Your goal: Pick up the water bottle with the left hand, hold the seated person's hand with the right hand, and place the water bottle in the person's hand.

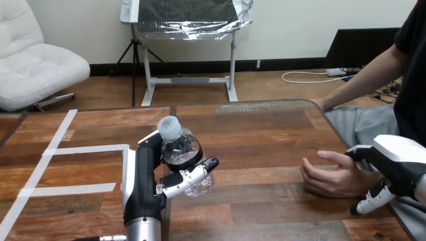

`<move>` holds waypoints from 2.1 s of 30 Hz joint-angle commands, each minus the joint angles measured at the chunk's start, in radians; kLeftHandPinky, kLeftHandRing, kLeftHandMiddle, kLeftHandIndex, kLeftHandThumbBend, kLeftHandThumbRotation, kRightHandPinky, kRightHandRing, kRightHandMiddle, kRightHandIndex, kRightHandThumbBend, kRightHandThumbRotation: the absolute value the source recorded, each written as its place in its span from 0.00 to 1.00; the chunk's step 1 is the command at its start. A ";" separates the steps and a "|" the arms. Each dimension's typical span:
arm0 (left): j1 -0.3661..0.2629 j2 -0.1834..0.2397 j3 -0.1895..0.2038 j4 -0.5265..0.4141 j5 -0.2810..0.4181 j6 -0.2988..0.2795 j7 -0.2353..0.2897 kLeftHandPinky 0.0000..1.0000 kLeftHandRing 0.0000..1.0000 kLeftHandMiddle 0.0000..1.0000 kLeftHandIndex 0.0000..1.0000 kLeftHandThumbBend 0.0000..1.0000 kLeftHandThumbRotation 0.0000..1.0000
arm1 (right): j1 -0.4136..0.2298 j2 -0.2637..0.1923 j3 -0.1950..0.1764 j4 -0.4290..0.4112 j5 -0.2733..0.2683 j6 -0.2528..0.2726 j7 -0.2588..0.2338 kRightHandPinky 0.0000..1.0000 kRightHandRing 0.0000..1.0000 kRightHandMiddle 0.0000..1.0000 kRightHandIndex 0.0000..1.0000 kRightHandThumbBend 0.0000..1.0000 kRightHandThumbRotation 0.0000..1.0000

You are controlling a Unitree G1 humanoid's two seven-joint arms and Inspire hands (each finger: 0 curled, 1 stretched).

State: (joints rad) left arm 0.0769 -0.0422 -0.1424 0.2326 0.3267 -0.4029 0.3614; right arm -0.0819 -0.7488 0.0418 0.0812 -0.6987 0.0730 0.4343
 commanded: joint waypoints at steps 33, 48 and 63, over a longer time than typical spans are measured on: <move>-0.035 -0.001 0.000 -0.081 0.013 -0.053 0.003 0.39 0.41 0.44 0.47 0.67 0.00 | -0.160 -0.047 0.094 0.156 -0.068 0.039 0.006 0.79 0.85 0.85 0.82 0.75 0.00; -0.031 -0.004 -0.003 -0.091 0.012 -0.041 -0.003 0.39 0.41 0.44 0.47 0.68 0.00 | -0.185 -0.055 0.122 0.211 -0.099 0.032 -0.018 0.78 0.84 0.85 0.81 0.75 0.00; -0.028 -0.005 -0.002 -0.100 0.012 -0.028 -0.007 0.39 0.42 0.45 0.47 0.68 0.00 | -0.224 -0.059 0.163 0.274 -0.138 0.030 -0.024 0.76 0.83 0.84 0.81 0.73 0.00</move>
State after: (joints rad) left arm 0.0897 -0.0427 -0.1436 0.2050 0.3294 -0.4080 0.3540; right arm -0.2363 -0.7731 0.1885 0.3273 -0.8218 0.1025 0.4270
